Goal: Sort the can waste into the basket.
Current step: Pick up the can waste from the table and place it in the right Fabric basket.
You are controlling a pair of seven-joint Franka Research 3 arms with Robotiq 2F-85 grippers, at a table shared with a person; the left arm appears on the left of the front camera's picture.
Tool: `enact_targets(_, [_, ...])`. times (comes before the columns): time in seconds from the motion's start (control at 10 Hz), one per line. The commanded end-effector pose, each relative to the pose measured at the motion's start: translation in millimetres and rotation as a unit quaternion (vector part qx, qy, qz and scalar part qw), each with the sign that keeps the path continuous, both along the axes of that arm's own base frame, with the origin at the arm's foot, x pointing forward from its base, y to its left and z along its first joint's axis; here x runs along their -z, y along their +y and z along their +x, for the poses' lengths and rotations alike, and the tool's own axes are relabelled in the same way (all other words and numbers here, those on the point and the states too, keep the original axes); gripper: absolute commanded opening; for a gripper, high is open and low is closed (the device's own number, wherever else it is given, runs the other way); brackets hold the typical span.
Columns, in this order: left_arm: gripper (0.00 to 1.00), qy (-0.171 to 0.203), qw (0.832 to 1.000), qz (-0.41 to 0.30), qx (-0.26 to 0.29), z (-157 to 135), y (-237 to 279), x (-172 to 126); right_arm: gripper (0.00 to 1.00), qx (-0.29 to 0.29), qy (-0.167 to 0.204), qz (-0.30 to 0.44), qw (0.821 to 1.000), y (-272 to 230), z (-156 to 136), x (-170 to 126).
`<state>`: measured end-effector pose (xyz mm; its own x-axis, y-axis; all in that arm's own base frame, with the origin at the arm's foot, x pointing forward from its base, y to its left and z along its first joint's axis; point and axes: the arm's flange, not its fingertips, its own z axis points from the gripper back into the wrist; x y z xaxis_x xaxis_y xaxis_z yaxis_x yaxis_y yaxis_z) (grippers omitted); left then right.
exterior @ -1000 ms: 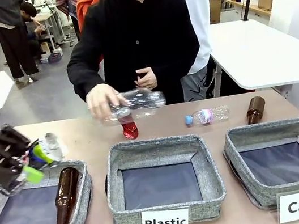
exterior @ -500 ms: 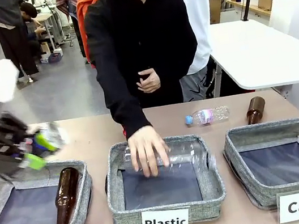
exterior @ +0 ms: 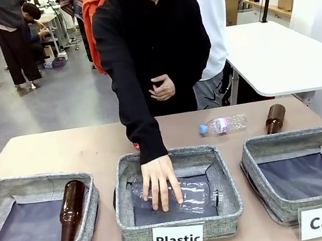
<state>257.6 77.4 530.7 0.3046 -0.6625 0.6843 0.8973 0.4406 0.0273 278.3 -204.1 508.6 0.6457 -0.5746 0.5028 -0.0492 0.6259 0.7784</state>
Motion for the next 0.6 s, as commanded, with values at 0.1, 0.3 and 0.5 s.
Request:
enact_targets(0.1, [0.39, 0.016, 1.000, 0.010, 0.012, 3, -44, 20, 1.00, -0.004, -0.015, -0.004, 1.000, -1, 2, 0])
enact_targets(0.3, [0.39, 0.069, 0.997, 0.025, 0.028, 22, -92, 16, 1.00, -0.004, -0.015, -0.004, 1.000, -1, 2, 0])
enact_targets(0.5, [0.39, 0.104, 0.991, 0.039, 0.072, 40, -188, 6, 1.00, -0.046, -0.029, -0.026, 0.998, -22, -23, -36])
